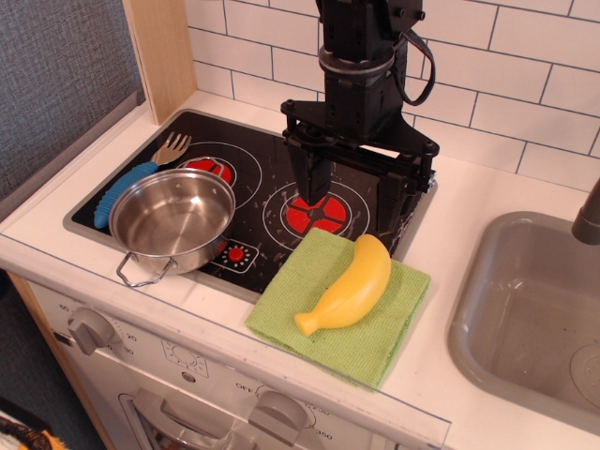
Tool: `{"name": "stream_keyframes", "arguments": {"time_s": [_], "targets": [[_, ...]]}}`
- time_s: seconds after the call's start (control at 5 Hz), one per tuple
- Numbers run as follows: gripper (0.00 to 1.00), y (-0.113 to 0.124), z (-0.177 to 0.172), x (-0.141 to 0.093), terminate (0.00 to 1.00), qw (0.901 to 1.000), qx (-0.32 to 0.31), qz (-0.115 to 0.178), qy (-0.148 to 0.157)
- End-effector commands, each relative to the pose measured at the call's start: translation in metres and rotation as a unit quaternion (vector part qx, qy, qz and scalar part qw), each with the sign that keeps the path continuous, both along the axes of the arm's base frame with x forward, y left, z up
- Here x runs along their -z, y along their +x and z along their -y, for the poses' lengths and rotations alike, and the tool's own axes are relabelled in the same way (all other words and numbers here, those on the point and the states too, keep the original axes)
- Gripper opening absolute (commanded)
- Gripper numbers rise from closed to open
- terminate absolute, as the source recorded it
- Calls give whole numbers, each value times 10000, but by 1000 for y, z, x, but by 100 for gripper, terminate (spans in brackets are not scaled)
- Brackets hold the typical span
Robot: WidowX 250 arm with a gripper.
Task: Place the fork on the far right edge of the stove
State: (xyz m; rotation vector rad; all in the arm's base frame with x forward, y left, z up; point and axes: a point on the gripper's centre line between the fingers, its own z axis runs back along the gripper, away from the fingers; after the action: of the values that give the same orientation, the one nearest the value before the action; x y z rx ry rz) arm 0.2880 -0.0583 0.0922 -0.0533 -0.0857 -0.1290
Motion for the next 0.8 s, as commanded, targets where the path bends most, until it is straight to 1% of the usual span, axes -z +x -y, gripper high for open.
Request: {"name": "stream_keyframes", "arguments": {"time_s": [0.0, 0.2, 0.4, 0.6], "targets": [[100, 0, 0, 0, 0, 10000, 0, 0, 0], [100, -10, -33, -9, 0, 9994, -273, 234, -21], [100, -18, -70, -18, 0, 9985, -463, 296, -9], [100, -21, -116, -27, 0, 9973, -600, 407, 151]]}}
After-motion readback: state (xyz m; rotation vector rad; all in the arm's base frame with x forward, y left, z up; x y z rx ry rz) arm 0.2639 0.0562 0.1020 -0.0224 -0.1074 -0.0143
